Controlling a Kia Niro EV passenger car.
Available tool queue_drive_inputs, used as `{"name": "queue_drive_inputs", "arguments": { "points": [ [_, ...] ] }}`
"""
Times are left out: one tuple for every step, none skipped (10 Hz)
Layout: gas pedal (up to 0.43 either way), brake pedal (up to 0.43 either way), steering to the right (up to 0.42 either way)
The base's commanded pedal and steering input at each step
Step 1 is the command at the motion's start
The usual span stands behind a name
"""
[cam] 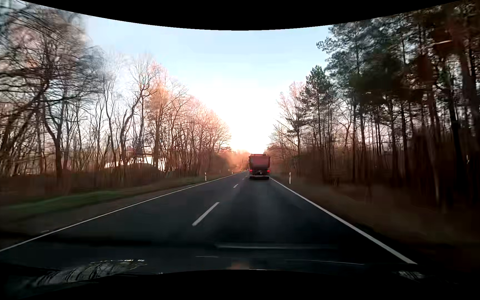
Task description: Follow the waypoints while adhering to traffic rules and regulations
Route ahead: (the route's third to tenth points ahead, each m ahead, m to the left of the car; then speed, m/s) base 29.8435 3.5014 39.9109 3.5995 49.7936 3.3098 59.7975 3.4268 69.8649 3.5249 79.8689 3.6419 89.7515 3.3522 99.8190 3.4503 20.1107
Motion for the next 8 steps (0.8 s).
{"name": "queue_drive_inputs", "arguments": {
  "points": [
    [0.157,0.0,-0.003],
    [0.157,0.0,-0.003],
    [0.157,0.0,-0.003],
    [0.157,0.0,-0.003],
    [0.157,0.0,-0.003],
    [0.169,0.0,-0.003],
    [0.169,0.0,-0.003],
    [0.169,0.0,-0.003]
  ]
}}
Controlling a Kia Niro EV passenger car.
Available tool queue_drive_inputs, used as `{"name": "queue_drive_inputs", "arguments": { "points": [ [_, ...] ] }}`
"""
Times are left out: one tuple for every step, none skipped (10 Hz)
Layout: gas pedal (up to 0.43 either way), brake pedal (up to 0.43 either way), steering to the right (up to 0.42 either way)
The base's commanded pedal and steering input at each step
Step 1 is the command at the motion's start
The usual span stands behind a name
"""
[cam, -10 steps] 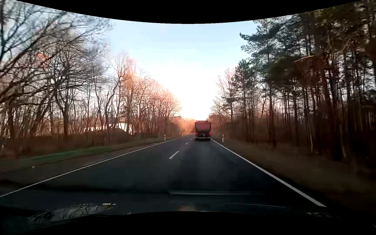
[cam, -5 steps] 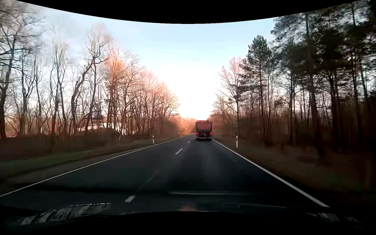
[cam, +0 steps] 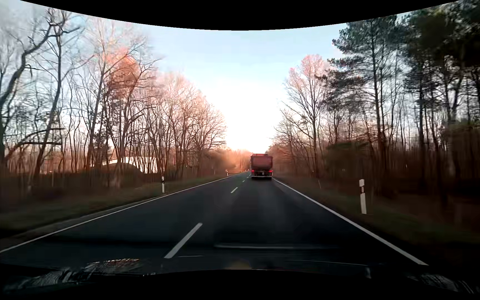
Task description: Follow the waypoints while adhering to traffic rules and regulations
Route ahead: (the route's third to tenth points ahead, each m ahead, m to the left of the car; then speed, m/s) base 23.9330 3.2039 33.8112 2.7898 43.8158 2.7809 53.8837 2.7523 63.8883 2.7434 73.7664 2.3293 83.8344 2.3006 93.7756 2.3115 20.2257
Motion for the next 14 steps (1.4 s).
{"name": "queue_drive_inputs", "arguments": {
  "points": [
    [0.169,0.0,-0.003],
    [0.169,0.0,-0.001],
    [0.169,0.0,-0.001],
    [0.169,0.0,0.0],
    [0.169,0.0,0.001],
    [0.169,0.0,0.001],
    [0.169,0.0,0.001],
    [0.169,0.0,0.001],
    [0.177,0.0,0.001],
    [0.197,0.0,0.001],
    [0.24,0.0,0.001],
    [0.248,0.0,0.001],
    [0.28,0.0,0.001],
    [0.299,0.0,-0.001]
  ]
}}
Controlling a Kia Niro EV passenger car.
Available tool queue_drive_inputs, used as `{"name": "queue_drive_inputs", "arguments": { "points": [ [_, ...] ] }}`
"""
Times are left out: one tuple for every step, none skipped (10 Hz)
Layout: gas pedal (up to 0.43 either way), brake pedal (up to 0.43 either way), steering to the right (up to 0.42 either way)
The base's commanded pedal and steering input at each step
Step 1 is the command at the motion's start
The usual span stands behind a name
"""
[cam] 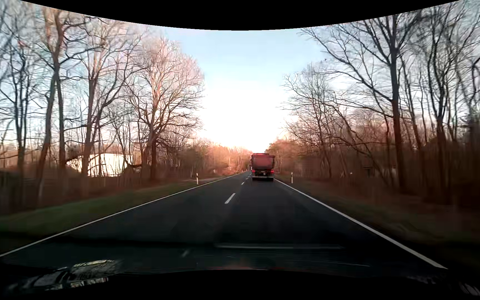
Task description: Follow the waypoints while adhering to traffic rules and regulations
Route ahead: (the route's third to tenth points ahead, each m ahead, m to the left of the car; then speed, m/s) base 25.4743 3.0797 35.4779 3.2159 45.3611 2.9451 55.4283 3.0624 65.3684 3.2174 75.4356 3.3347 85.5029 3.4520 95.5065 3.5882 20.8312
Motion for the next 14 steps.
{"name": "queue_drive_inputs", "arguments": {
  "points": [
    [0.331,0.0,-0.003],
    [0.339,0.0,-0.005],
    [0.35,0.0,-0.007],
    [0.378,0.0,-0.009],
    [0.39,0.0,-0.01],
    [0.409,0.0,-0.01],
    [0.409,0.0,-0.011],
    [0.449,0.0,-0.011],
    [0.48,0.0,-0.011],
    [0.48,0.0,-0.011],
    [0.488,0.0,-0.011],
    [0.539,0.0,-0.01],
    [0.551,0.0,-0.011],
    [0.551,0.0,-0.01]
  ]
}}
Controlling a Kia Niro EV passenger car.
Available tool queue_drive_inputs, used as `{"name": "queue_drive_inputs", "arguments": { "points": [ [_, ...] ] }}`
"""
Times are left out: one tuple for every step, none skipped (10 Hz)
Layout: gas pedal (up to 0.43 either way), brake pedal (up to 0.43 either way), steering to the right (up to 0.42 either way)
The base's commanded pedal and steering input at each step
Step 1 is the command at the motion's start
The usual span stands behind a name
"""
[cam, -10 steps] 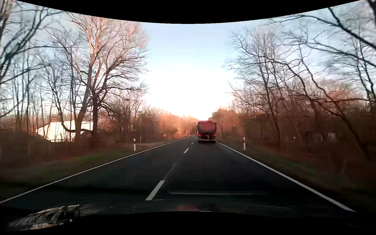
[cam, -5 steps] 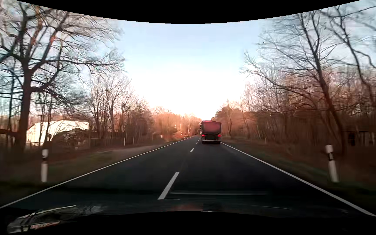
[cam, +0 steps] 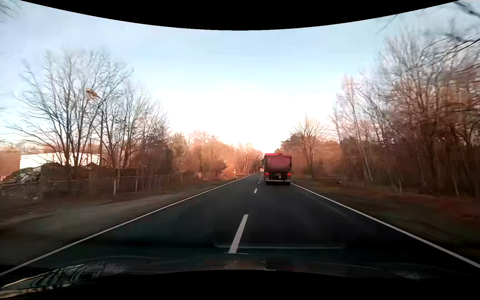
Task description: Follow the waypoints while adhering to traffic rules and regulations
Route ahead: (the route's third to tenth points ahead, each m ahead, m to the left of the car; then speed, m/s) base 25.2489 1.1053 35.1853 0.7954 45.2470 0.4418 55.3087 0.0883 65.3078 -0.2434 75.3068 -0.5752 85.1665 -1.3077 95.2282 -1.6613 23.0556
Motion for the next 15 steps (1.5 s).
{"name": "queue_drive_inputs", "arguments": {
  "points": [
    [0.551,0.0,-0.01],
    [0.559,0.0,-0.007],
    [0.579,0.0,-0.003],
    [0.579,0.0,0.0],
    [0.579,0.0,0.002],
    [0.579,0.0,0.004],
    [0.579,0.0,0.006],
    [0.579,0.0,0.006],
    [0.579,0.0,0.007],
    [0.579,0.0,0.007],
    [0.579,0.0,0.008],
    [0.579,0.0,0.008],
    [0.579,0.0,0.008],
    [0.61,0.0,0.008],
    [0.661,0.0,0.009]
  ]
}}
